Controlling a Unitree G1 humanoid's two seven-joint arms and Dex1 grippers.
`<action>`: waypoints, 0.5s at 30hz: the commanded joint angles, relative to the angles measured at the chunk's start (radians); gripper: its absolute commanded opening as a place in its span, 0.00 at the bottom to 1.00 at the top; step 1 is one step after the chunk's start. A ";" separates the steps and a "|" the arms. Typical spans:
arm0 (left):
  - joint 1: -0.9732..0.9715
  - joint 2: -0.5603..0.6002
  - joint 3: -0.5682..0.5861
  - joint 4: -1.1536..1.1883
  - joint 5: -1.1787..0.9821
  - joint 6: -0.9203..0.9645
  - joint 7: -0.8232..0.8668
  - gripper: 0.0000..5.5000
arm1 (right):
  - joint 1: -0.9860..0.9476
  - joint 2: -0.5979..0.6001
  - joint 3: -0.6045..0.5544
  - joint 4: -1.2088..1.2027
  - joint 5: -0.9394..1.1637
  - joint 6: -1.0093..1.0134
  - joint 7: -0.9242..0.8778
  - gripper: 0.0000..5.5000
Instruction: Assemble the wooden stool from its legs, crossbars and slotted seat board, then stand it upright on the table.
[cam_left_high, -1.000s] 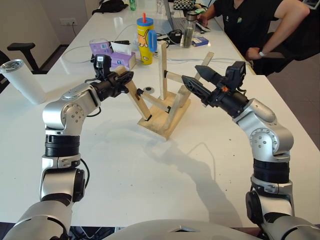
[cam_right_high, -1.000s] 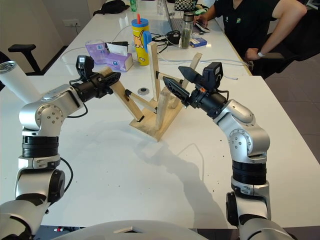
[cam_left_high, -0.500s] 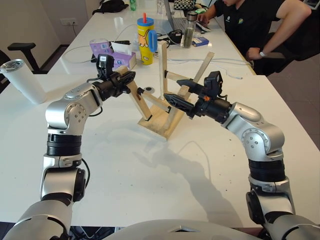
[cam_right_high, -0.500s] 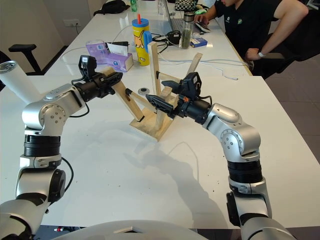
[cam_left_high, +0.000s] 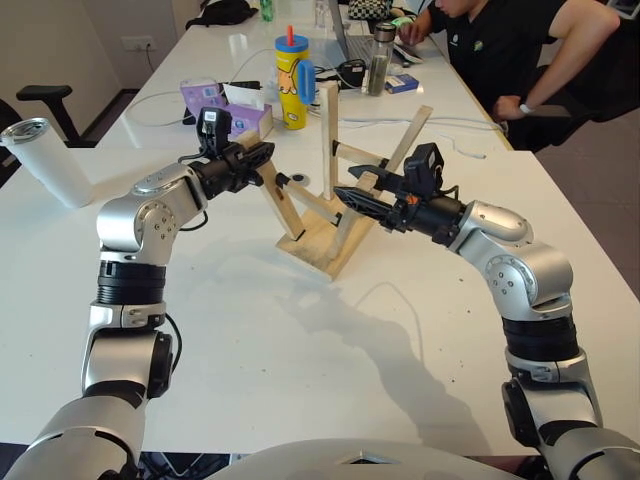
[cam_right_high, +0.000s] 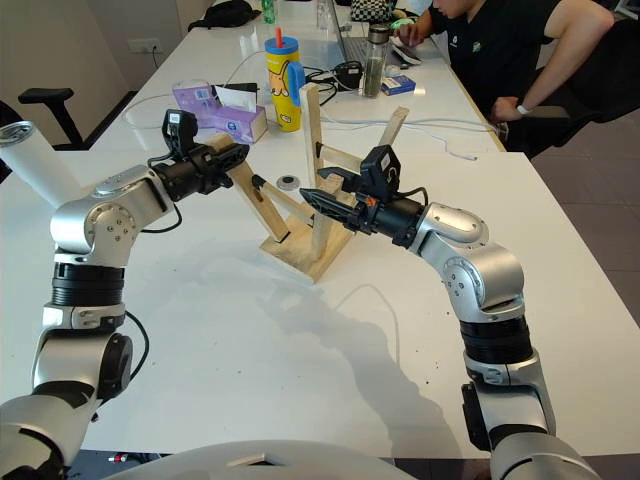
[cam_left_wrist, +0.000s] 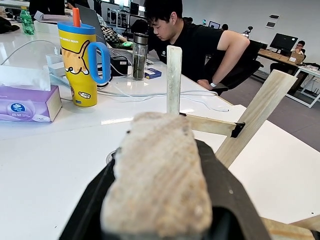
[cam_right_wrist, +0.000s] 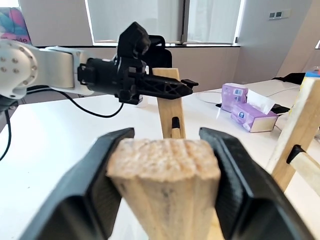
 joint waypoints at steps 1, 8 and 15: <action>0.042 0.014 -0.035 0.112 0.106 0.015 0.019 0.19 | 0.031 -0.038 0.054 0.009 -0.021 -0.005 0.081 0.39; 0.036 0.010 -0.086 0.083 0.155 -0.031 0.005 0.19 | 0.026 -0.058 0.092 0.011 -0.031 -0.009 0.121 0.38; 0.084 0.011 -0.133 -0.071 0.170 -0.008 -0.004 0.19 | 0.027 -0.089 0.115 0.024 -0.051 -0.014 0.143 0.38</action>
